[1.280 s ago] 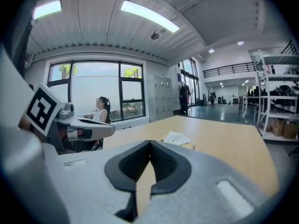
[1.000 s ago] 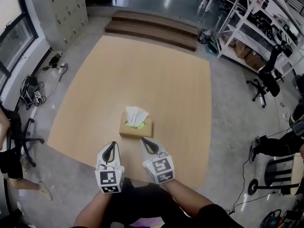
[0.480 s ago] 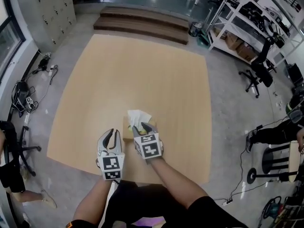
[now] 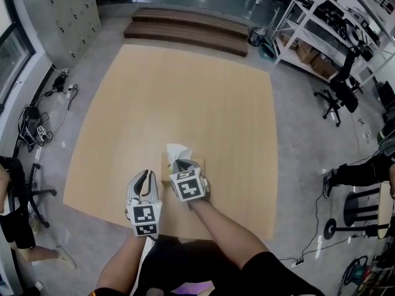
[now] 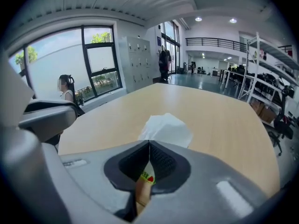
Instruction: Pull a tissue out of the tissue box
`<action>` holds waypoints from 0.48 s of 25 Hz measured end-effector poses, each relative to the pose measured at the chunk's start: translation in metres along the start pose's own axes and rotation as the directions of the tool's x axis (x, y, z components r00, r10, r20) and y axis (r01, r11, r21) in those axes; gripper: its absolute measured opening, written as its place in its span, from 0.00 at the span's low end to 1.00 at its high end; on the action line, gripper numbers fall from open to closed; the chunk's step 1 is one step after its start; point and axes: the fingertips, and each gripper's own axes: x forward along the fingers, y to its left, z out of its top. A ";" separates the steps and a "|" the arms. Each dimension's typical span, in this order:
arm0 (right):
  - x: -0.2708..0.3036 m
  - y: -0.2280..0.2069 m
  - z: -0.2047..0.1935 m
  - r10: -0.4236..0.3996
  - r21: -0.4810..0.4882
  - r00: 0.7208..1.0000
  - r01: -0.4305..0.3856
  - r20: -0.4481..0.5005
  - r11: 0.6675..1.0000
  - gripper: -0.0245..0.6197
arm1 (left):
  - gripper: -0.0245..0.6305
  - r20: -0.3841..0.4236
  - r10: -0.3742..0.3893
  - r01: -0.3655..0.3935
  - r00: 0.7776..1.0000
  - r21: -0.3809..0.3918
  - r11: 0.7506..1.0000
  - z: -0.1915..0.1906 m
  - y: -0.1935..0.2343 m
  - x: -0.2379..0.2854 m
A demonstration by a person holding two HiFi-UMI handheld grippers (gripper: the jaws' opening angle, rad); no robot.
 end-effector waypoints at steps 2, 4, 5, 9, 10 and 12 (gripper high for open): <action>-0.007 0.002 0.004 0.016 0.012 1.000 -0.016 0.021 1.000 0.03 | 0.12 -0.001 0.009 -0.009 1.000 -0.007 1.000 0.000 -0.001 -0.003; -0.020 -0.001 0.011 0.020 0.013 0.997 -0.021 0.068 1.000 0.03 | 0.11 0.000 0.016 -0.016 1.000 -0.011 1.000 0.003 -0.005 -0.007; -0.028 -0.003 0.014 0.021 0.014 0.995 -0.022 0.097 1.000 0.03 | 0.11 0.001 0.018 -0.018 1.000 -0.012 1.000 0.004 -0.008 -0.009; -0.067 -0.012 0.028 0.022 0.019 0.975 -0.027 0.219 0.999 0.03 | 0.10 0.013 0.024 -0.024 1.000 -0.008 1.000 0.009 -0.026 -0.018; -0.078 -0.015 0.030 0.025 0.017 0.969 -0.030 0.248 0.999 0.03 | 0.09 0.017 0.027 -0.027 0.999 -0.010 1.000 0.010 -0.031 -0.021; -0.100 -0.022 0.031 0.034 0.006 0.955 -0.037 0.296 0.999 0.03 | 0.09 0.029 0.035 -0.035 0.999 -0.015 0.999 0.014 -0.046 -0.027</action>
